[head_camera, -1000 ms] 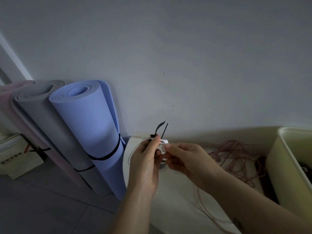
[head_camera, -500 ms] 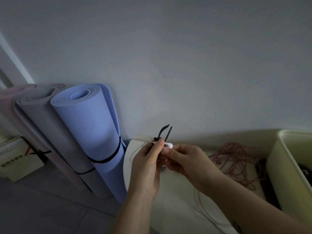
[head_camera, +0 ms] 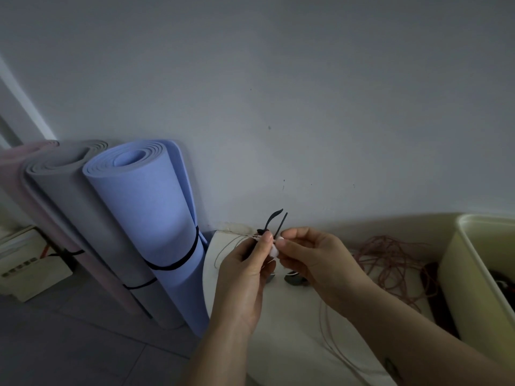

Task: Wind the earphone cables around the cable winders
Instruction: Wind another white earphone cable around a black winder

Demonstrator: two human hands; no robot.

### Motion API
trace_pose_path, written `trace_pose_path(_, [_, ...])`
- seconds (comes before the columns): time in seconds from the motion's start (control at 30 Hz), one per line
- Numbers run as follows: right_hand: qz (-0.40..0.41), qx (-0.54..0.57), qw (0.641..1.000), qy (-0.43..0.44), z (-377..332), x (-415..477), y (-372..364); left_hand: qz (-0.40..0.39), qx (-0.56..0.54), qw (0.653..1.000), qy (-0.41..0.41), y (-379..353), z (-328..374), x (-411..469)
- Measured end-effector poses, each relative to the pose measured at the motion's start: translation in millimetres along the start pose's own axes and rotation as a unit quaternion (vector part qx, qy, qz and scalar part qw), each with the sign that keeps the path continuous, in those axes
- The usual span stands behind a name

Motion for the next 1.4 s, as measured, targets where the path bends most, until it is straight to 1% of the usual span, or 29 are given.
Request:
trace_pose_path(0.17, [-0.017,-0.004,1.000,-0.003,-2,-2,-1,0.007,0.014,1.000,-0.009,1,1,2])
trace_pose_path(0.33, [-0.039,0.016,0.999,-0.027,1,-7,-6,0.008,0.025,0.999,-0.026,-1,4,3])
trace_pose_path(0.43, [-0.029,0.039,0.998,-0.038,3,-7,-6,0.009,0.059,0.997,-0.039,-1,2,3])
trace_pose_path(0.57, [-0.029,0.038,0.998,-0.043,1,-5,-4,0.016,0.102,0.991,-0.080,1,3,2])
trace_pose_path(0.67, [-0.056,0.057,0.994,-0.073,1,-8,-6,0.025,0.113,0.988,-0.103,1,7,0])
trace_pose_path(0.8, [-0.071,0.081,0.985,-0.138,8,-9,-7,0.017,0.095,0.991,-0.091,-1,7,-2])
trace_pose_path(0.87, [-0.073,0.097,0.981,-0.150,10,-8,-6,0.010,0.098,0.991,-0.089,-2,7,-2])
trace_pose_path(0.93, [-0.069,0.104,0.982,-0.144,9,-7,-6,0.004,0.103,0.991,-0.089,-2,6,-3])
trace_pose_path(1.1, [-0.058,0.091,0.989,-0.098,5,-3,-2,-0.006,0.126,0.987,-0.099,-2,8,-3])
trace_pose_path(1.2, [-0.060,0.072,0.993,-0.076,3,-3,-1,0.006,0.119,0.988,-0.097,0,9,-4])
trace_pose_path(1.4, [-0.052,0.050,0.996,-0.055,2,-4,0,0.034,0.085,0.995,-0.046,1,6,-3])
Point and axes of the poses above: each hand's wrist, its own x-axis towards the middle knuckle, its own y-axis out of the back of the hand, z = x × y, the point moved 5 cm from there along x, towards the middle knuckle, and after that the axes turned 9 degrees about z, right-handed, at the moved point
